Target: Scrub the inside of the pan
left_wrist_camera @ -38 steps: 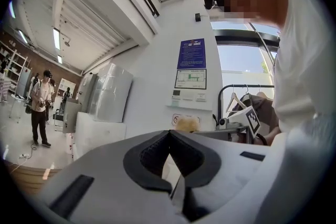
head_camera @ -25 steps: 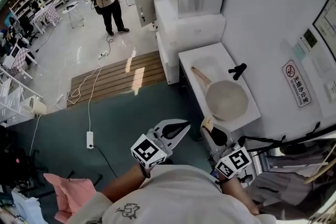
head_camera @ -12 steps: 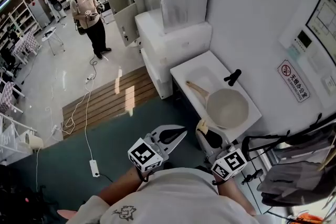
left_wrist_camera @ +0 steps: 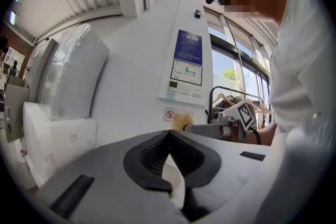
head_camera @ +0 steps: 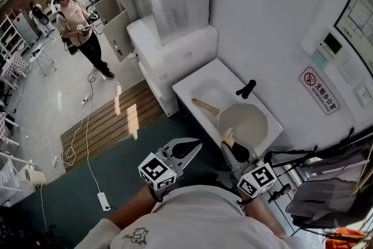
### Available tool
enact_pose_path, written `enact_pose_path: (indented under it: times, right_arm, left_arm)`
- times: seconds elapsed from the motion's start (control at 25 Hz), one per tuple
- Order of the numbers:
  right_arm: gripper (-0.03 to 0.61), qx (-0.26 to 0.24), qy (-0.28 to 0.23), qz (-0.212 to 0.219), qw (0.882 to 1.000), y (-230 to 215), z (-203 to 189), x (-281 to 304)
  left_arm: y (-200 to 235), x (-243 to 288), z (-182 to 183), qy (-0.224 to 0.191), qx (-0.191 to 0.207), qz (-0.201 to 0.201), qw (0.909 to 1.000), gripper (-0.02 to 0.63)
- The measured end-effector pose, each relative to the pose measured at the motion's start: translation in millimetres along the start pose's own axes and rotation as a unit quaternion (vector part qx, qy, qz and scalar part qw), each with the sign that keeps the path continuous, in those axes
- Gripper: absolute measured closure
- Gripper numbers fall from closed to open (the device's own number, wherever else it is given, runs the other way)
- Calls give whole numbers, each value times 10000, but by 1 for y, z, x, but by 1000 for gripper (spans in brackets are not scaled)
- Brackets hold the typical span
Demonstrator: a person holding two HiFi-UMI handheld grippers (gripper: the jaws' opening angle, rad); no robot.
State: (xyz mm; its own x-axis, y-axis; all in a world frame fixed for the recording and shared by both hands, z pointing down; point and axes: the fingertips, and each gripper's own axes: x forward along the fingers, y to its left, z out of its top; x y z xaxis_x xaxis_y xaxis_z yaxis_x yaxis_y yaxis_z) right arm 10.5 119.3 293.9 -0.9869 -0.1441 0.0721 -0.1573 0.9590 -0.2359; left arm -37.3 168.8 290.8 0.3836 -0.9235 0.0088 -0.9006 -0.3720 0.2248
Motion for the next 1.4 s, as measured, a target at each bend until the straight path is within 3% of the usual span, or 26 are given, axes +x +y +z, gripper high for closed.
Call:
enact_pose_path:
  times: [0.16, 0.48, 0.8, 1.0, 1.16, 1.4]
  right_arm:
    - [523, 0, 16, -210, 9998, -43, 3, 3]
    - [523, 24, -95, -786, 9969, -119, 14, -28]
    - [523, 410, 89, -1595, 9863, -179, -22, -61]
    - [522, 545, 140, -2137, 9753, -206, -29, -63]
    - [522, 725, 227, -2494, 9654, -225, -40, -59]
    - [522, 875, 318, -2904, 9524, -244, -52, -40]
  left_arm:
    - [28, 30, 4, -20, -225, 0, 9997, 612]
    - [47, 97, -13, 441, 261, -127, 9986, 612]
    - [86, 145, -31, 895, 638, -416, 9931, 612]
    - [106, 182, -69, 1394, 625, -1147, 9816, 611]
    - [135, 199, -98, 1709, 474, -1363, 9747, 612]
    - [174, 206, -150, 2543, 996, -1921, 9426, 611]
